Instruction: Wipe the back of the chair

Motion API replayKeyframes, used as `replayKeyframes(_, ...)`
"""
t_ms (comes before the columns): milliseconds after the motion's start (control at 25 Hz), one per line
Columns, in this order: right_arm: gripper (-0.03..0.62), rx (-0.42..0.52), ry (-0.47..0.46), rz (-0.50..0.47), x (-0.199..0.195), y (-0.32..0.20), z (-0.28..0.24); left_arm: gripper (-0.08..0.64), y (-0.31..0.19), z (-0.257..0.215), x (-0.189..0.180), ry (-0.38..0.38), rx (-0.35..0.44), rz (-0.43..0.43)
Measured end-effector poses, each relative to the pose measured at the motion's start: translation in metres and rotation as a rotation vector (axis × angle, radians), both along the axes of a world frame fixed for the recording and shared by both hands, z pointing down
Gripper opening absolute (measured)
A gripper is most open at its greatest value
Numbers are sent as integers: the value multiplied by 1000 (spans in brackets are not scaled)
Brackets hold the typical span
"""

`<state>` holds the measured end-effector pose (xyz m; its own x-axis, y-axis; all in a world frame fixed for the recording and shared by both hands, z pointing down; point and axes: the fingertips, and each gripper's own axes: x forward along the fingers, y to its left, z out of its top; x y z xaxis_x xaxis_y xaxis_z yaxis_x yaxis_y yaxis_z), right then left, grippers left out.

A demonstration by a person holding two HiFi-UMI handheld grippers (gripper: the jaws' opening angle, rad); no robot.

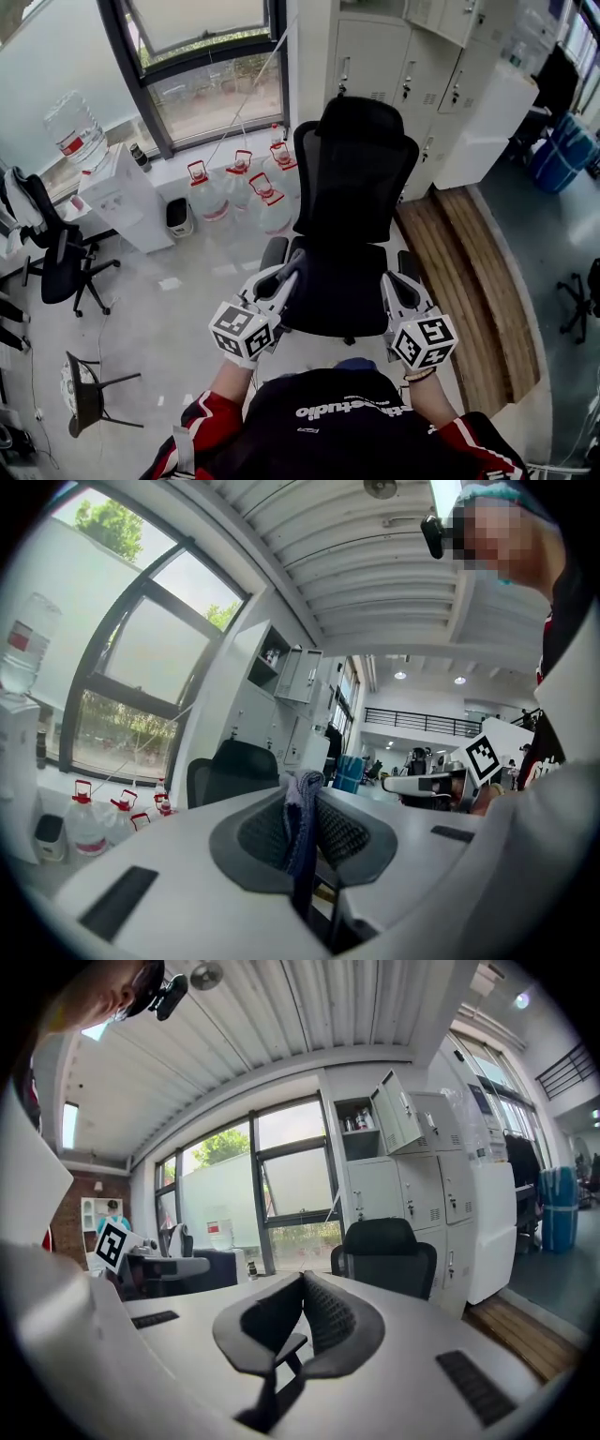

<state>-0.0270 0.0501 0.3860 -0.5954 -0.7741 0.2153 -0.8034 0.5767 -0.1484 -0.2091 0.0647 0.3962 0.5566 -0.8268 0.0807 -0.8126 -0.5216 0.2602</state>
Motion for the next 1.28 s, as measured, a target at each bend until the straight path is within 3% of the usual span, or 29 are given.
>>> replayKeyframes(440, 15, 22, -36, 35, 56, 114, -11, 64, 108, -28, 63, -10, 32, 25)
replayKeyframes(760, 14, -1, -73, 59, 114, 219, 17, 64, 210, -16, 129, -11, 25, 44)
replayKeyframes(1280, 14, 29, -62, 4, 127, 336, 11, 64, 322, -24, 159, -9, 55, 15)
